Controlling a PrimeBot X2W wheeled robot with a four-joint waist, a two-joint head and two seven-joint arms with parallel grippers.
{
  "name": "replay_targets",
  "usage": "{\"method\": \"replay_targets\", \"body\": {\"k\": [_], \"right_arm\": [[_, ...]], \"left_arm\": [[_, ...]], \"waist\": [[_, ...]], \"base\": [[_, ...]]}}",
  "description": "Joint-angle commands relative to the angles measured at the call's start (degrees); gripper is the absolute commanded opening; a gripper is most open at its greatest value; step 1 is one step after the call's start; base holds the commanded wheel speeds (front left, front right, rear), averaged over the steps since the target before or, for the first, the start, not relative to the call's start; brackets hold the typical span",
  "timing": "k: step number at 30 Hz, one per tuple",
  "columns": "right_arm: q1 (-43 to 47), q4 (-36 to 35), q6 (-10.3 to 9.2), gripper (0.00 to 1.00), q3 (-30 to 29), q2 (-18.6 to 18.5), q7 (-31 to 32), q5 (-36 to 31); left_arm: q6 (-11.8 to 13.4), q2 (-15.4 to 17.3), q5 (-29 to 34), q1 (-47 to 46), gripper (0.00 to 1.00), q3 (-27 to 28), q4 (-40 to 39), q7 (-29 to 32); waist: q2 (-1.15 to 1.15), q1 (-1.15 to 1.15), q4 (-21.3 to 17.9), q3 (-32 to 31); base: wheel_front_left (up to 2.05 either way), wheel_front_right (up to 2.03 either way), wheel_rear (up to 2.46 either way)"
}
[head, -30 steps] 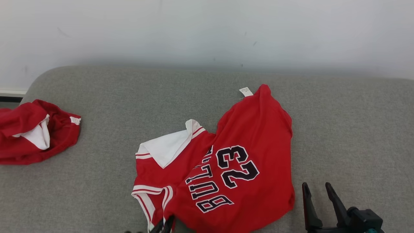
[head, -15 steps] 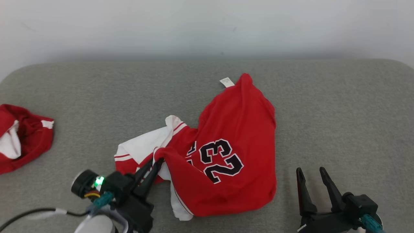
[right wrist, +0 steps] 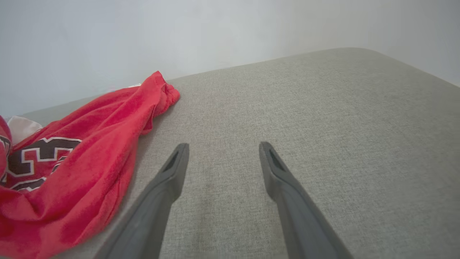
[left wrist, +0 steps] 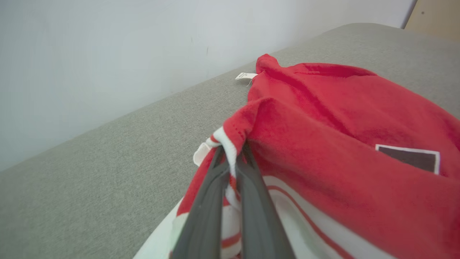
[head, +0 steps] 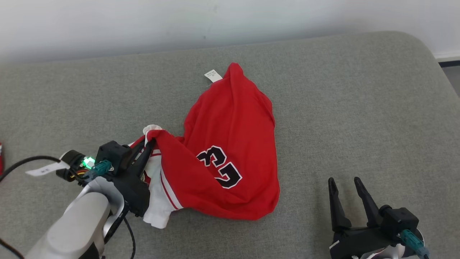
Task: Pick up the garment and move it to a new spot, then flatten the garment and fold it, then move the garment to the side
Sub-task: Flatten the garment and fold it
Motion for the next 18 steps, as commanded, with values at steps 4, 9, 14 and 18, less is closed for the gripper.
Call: {"method": "replay_targets", "body": {"k": [4, 9, 14, 18], "right_arm": [[0.27, 0.39, -0.14, 1.0, -0.2, 0.03, -0.02, -0.43], [-0.11, 0.78, -0.14, 1.0, 0.0, 0.01, -0.02, -0.43], [1.43, 1.14, -0.14, 1.0, -0.7, 0.01, -0.02, -0.44], [2.65, 1.09, -0.14, 1.0, -0.8, 0.01, -0.02, -0.02]], "left_arm": [[0.15, -1.69, -1.12, -2.43, 0.0, 0.25, 3.68, -0.18], [0.45, -4.02, 2.58, -1.24, 1.0, 3.74, 5.73, -0.18], [0.98, -6.27, 5.51, 2.96, 1.0, 9.73, 0.21, -0.19], [0.9, -7.99, 8.67, 10.6, 1.0, 15.33, -7.83, -0.18]], "waist": [[-0.01, -0.01, 0.07, 0.53], [-0.01, -0.01, 1.57, -0.59], [-0.01, -0.01, 4.03, -2.67], [-0.01, -0.01, 6.4, -4.26]], "base": [[0.0, 0.0, 0.0], [0.0, 0.0, 0.0], [0.0, 0.0, 0.0], [0.0, 0.0, 0.0]]}}
